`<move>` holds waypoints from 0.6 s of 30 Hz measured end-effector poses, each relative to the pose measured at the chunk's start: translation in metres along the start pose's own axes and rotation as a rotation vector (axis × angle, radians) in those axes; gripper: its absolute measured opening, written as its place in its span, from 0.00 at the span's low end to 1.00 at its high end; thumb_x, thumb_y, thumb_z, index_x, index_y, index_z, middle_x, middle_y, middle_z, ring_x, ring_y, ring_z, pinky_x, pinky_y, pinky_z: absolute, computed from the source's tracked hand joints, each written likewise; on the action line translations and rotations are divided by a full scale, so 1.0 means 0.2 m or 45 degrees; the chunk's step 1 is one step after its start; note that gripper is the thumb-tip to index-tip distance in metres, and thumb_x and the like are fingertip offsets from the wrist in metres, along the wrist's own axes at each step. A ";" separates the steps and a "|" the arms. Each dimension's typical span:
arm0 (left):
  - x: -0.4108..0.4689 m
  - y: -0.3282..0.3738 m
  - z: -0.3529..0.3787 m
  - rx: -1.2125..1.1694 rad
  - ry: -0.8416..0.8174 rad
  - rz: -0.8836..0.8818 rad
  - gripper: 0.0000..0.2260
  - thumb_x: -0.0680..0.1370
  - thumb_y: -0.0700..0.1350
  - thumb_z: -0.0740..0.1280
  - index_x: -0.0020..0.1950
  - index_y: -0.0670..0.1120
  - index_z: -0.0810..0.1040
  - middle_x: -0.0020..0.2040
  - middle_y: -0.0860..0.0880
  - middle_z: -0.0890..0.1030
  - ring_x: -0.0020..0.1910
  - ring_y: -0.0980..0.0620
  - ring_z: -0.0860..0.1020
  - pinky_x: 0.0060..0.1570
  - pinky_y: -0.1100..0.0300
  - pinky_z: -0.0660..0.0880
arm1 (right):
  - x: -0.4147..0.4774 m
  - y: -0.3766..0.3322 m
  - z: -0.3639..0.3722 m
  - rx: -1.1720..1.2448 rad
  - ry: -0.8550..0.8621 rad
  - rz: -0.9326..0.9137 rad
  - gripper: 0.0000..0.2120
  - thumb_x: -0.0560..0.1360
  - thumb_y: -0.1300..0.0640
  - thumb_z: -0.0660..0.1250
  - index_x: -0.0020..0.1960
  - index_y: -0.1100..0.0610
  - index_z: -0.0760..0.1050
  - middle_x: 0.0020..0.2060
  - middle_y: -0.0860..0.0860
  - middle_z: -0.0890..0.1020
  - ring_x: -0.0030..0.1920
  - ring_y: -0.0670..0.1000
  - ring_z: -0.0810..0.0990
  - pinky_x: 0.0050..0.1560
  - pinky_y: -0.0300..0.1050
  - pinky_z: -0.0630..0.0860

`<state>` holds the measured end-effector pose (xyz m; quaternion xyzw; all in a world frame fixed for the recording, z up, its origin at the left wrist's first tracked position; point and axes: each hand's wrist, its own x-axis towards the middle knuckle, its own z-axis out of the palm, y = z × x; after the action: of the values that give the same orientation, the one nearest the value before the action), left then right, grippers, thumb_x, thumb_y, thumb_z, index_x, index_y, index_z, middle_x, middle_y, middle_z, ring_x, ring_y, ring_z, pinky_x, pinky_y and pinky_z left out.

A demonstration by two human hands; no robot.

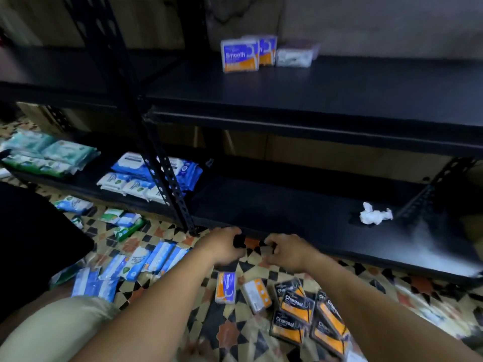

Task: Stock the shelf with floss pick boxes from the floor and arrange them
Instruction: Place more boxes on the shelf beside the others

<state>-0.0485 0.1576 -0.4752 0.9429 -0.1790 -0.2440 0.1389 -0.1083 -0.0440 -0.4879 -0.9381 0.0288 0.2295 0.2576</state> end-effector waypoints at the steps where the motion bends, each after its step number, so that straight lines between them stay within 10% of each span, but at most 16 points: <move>1: -0.01 0.04 -0.06 0.021 0.043 0.028 0.28 0.72 0.60 0.68 0.70 0.54 0.71 0.62 0.49 0.78 0.60 0.47 0.76 0.57 0.54 0.76 | -0.04 -0.04 -0.08 -0.022 0.040 -0.022 0.24 0.73 0.40 0.68 0.67 0.44 0.71 0.55 0.48 0.79 0.51 0.49 0.78 0.52 0.47 0.78; 18: -0.34 0.46 -1.26 0.084 0.632 0.476 0.29 0.70 0.66 0.69 0.70 0.61 0.71 0.56 0.56 0.78 0.50 0.56 0.78 0.57 0.55 0.76 | -0.51 -0.55 -1.24 -0.174 0.625 -0.450 0.25 0.72 0.37 0.69 0.67 0.40 0.71 0.50 0.41 0.80 0.50 0.43 0.78 0.58 0.41 0.73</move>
<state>0.0000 0.1469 -0.2028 0.9284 -0.3179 0.0295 0.1900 -0.0780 -0.0773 -0.2020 -0.9712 -0.0888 -0.0508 0.2153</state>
